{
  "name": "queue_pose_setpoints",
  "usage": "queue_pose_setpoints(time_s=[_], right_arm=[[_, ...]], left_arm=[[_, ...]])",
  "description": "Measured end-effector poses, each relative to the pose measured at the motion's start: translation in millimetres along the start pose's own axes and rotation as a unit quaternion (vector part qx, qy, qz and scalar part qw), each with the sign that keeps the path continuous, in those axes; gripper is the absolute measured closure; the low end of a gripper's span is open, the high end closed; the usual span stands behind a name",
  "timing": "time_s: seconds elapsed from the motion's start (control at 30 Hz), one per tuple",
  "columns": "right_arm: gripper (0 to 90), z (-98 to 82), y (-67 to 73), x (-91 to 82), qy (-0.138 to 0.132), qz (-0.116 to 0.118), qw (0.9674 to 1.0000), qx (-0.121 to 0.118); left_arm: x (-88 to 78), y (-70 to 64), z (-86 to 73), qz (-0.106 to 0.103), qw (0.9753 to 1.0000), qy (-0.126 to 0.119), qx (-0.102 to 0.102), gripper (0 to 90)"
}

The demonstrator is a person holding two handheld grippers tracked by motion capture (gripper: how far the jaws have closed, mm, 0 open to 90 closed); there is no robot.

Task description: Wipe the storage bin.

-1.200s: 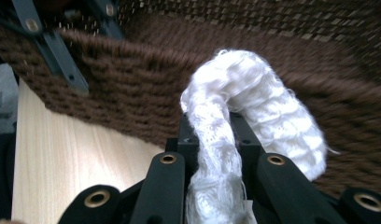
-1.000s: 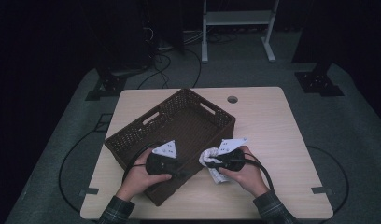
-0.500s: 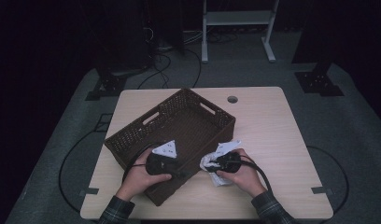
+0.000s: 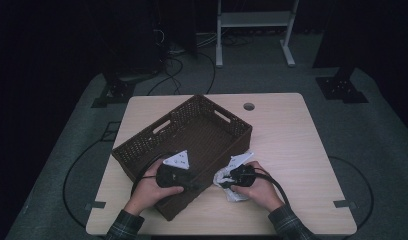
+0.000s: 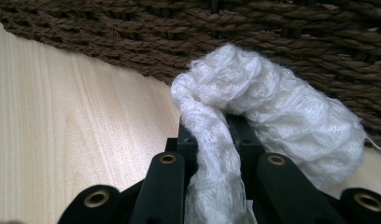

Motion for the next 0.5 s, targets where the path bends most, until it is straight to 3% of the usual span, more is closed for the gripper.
queue_pose_setpoints(time_s=[0.5], right_arm=[[77.5,18.1,8.9,-23.4,-0.046,-0.007,0.9987,-0.021]], left_arm=[[-0.2,0.1,0.0,0.000,1.0000,0.000,0.000,61.5]])
Point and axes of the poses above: each handheld gripper's, and its own axes: x roughly forward along the jaws, z roughly out of its top, y roughly to its left, the point moved 4 cm from there along x, roughly forward along the jaws, and after that the axes turned 10 degrees about -x, right-handed, at the moved point
